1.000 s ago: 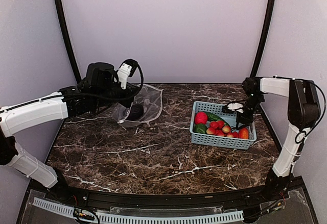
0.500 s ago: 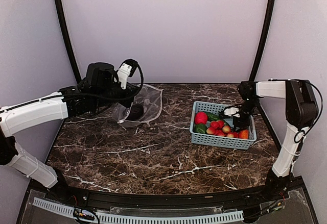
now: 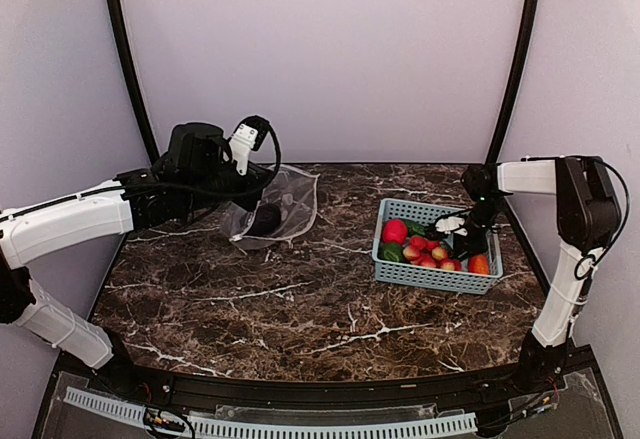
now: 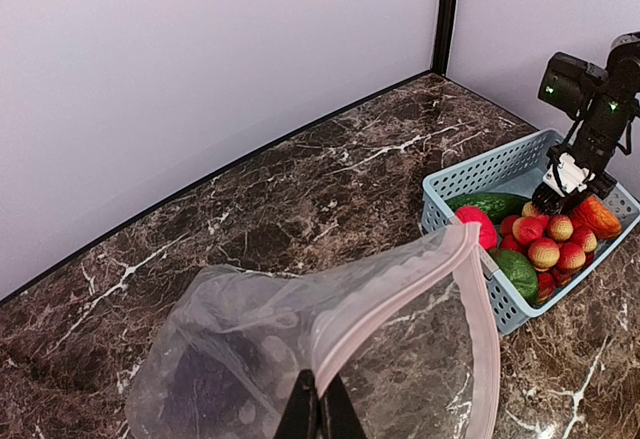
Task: Place the food in the zip-top bag and seal the zipper
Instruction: Adjust the fake fruit in the bin, then pick up the fake fruit from the bin.
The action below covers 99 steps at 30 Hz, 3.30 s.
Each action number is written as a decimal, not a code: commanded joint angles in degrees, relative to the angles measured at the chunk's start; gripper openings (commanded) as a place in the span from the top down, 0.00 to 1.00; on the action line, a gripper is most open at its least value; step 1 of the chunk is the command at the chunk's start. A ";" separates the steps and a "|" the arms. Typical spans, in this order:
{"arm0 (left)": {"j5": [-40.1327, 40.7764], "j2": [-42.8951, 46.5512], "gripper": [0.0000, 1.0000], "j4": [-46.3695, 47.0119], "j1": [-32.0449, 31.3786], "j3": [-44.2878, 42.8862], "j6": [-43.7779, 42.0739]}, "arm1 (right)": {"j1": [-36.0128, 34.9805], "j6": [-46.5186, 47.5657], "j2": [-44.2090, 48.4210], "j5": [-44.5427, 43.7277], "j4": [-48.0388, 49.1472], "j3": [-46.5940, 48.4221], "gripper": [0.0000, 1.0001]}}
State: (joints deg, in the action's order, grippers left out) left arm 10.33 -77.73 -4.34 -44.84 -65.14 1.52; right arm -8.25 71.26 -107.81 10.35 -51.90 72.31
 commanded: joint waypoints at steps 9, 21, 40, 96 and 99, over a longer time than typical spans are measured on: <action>0.22 1.62 0.99 1.48 0.26 1.27 -0.16 | -0.35 -2.90 10.63 2.10 -9.41 2.03 0.96; 0.36 0.72 0.99 1.55 0.26 1.30 -0.05 | -0.36 -5.24 18.39 4.68 -14.15 2.35 1.00; -0.53 0.24 0.99 1.47 0.20 1.23 0.28 | -0.36 -14.62 17.09 8.60 -8.89 3.94 0.97; -1.65 0.00 0.99 1.40 0.22 1.09 0.58 | 16.33 -34.08 15.85 35.78 -3.97 -8.75 0.75; -1.77 0.04 0.99 1.43 0.22 1.15 0.59 | 16.42 -33.84 15.33 36.70 -4.49 -8.42 0.86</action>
State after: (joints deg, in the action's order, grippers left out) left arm 9.15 -78.11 -4.27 -44.84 -64.71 1.80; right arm 7.68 36.77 -91.55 44.53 -55.77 63.46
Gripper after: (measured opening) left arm 0.009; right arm 0.191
